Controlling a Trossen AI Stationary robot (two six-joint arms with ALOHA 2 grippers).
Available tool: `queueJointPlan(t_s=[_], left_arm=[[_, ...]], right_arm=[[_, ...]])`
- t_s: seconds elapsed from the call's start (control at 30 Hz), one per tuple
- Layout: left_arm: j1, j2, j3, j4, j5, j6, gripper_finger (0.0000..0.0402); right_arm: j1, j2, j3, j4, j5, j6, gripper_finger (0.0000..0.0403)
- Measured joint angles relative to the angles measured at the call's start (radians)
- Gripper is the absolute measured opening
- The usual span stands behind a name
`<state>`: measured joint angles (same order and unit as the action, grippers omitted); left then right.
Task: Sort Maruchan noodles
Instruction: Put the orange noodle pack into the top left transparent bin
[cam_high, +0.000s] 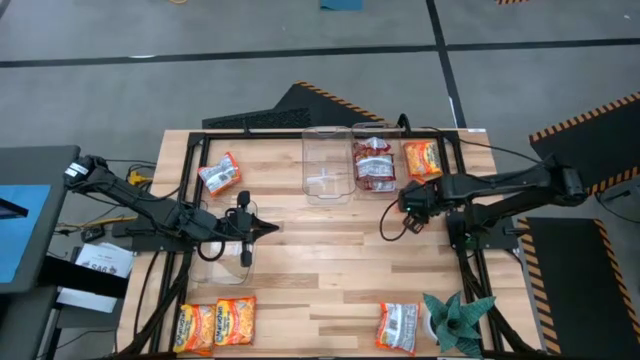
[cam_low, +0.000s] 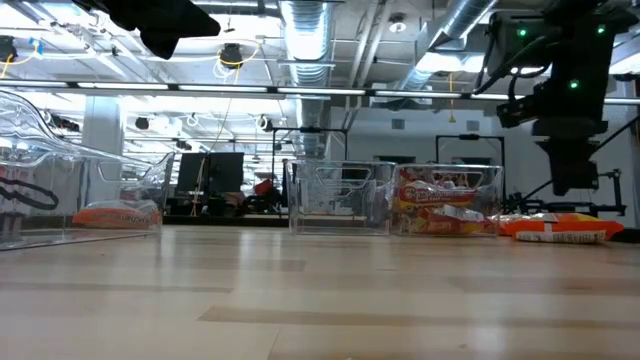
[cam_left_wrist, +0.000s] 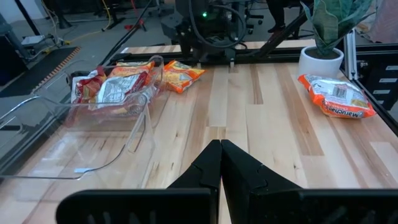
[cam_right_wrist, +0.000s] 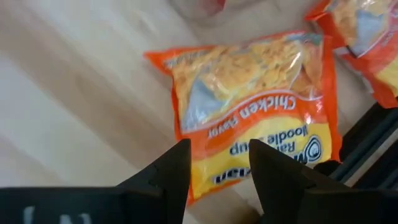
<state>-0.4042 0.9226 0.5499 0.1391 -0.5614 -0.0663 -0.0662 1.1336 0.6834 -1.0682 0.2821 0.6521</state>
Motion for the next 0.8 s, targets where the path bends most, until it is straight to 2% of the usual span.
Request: queueJointPlan(t_s=[0.2, 0.53, 0.67, 0.8], left_arm=[[0.000, 0.000, 0.000, -0.001, 0.004, -0.001, 0.0000], [0.000, 0.000, 0.000, -0.017, 0.004, -0.002, 0.0000], [0.000, 0.000, 0.000, -0.016, -0.001, -0.002, 0.0000], [0.000, 0.000, 0.000, -0.014, -0.001, -0.002, 0.0000]], right_arm=[[-0.001, 0.007, -0.001, 0.055, 0.031, 0.066, 0.0182], [-0.001, 0.146, -0.055, 0.104, 0.054, 0.047, 0.0173], [-0.001, 0.157, -0.050, 0.104, 0.065, 0.047, 0.0129], [-0.001, 0.154, -0.028, 0.083, 0.062, 0.057, 0.0045]])
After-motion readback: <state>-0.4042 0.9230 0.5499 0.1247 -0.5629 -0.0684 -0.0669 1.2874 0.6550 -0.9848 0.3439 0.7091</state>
